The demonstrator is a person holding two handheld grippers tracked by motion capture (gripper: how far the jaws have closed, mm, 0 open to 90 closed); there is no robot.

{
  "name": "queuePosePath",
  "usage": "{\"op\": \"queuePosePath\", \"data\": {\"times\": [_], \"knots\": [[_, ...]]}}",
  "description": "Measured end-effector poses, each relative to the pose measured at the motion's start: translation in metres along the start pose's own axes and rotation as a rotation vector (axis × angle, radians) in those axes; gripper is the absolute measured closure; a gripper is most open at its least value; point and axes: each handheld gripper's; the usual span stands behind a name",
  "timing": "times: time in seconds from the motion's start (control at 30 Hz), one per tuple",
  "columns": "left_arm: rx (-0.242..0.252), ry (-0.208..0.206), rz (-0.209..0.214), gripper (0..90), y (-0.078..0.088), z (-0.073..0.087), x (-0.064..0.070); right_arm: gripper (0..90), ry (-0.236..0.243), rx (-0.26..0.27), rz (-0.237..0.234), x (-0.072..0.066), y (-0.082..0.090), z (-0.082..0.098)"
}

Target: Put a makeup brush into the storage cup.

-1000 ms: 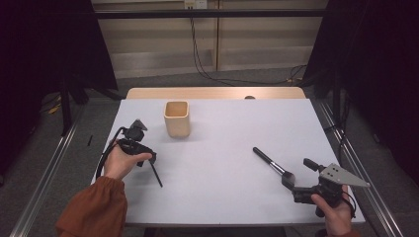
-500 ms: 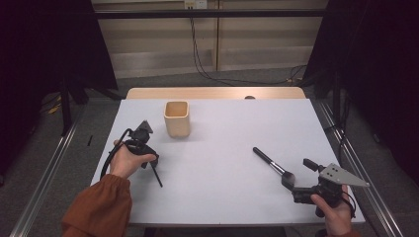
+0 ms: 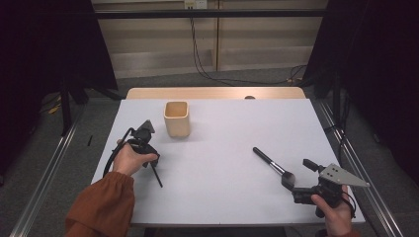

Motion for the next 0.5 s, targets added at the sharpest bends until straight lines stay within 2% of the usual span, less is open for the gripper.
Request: {"op": "queuePosePath", "data": {"times": [0.1,0.2,0.5], "knots": [[-0.015,0.004,0.001,39.4,0.0002,-0.0015,-0.0001,0.0,-0.002,0.0,0.002,0.0001,0.0003,0.0002],[-0.025,-0.009,-0.004,41.9,0.0003,-0.0027,0.0006,0.0,0.0,-0.003,0.003,-0.0001,0.0005,0.0003],[-0.045,-0.039,0.021,65.1,0.0038,-0.001,-0.0077,0.0,-0.004,-0.002,0.005,-0.0003,0.0014,0.0007]]}}
Point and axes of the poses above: each handheld gripper's, and its own axes: y roughly backward along the jaws, z roughly out of its underside, x roughly to its right, and after that the axes turned 5 degrees about -y, right-handed
